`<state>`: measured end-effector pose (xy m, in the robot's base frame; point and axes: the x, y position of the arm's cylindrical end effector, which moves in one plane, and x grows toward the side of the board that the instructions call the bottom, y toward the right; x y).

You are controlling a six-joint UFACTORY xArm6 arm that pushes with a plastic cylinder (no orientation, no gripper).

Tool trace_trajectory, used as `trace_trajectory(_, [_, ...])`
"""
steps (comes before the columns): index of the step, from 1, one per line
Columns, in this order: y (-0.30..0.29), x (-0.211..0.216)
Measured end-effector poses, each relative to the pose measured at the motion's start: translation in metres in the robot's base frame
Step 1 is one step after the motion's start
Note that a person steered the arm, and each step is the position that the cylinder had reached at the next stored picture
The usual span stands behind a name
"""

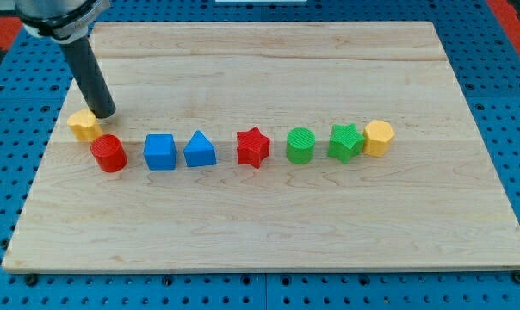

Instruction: Move the yellow heart to the center left

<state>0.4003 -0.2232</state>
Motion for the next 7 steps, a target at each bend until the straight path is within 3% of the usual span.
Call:
trace_trajectory(2, [-0.020,0.030])
trace_trajectory(7, [-0.030,0.035])
